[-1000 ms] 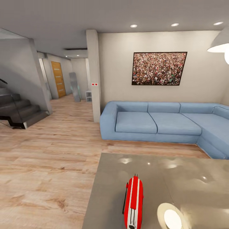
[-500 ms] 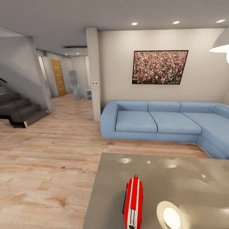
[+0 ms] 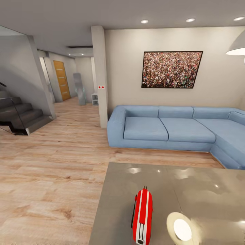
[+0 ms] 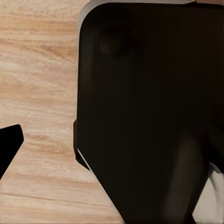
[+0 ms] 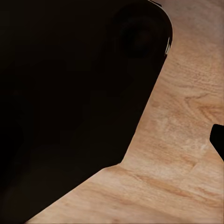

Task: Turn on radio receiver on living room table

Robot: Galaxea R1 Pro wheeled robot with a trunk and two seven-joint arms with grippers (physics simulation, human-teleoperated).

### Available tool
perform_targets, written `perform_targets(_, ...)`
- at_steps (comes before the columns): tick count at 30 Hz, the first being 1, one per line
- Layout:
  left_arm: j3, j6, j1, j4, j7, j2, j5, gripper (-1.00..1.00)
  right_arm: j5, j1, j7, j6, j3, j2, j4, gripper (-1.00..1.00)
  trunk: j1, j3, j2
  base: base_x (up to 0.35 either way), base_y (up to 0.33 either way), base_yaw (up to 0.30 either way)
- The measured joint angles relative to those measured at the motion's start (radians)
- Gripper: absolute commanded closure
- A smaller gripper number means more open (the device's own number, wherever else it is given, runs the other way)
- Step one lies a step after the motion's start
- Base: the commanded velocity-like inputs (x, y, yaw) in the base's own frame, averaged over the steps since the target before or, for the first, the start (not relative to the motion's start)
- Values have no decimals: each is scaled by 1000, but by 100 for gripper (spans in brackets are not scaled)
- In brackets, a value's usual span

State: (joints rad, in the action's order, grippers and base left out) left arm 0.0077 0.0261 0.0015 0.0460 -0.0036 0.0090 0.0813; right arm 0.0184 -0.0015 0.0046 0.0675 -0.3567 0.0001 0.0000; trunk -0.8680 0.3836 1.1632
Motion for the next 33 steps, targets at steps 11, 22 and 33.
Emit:
perform_targets(11, 1, 0, 0, 0, 1, 0, 0, -100, 0, 0, 0, -1, 1, -2, 0, -100, 42, -17, -77, 0, 0, 0)
perform_targets(22, 2, 0, 0, 0, 1, 0, 0, -100, 0, 0, 0, -1, 1, -2, 0, -100, 84, -34, -154, 0, 0, 0)
perform_targets(33, 2, 0, 0, 0, 1, -1, 0, -100, 0, 0, -1, -3, -1, -2, 0, -100, 126, -51, -231, 0, 0, 0)
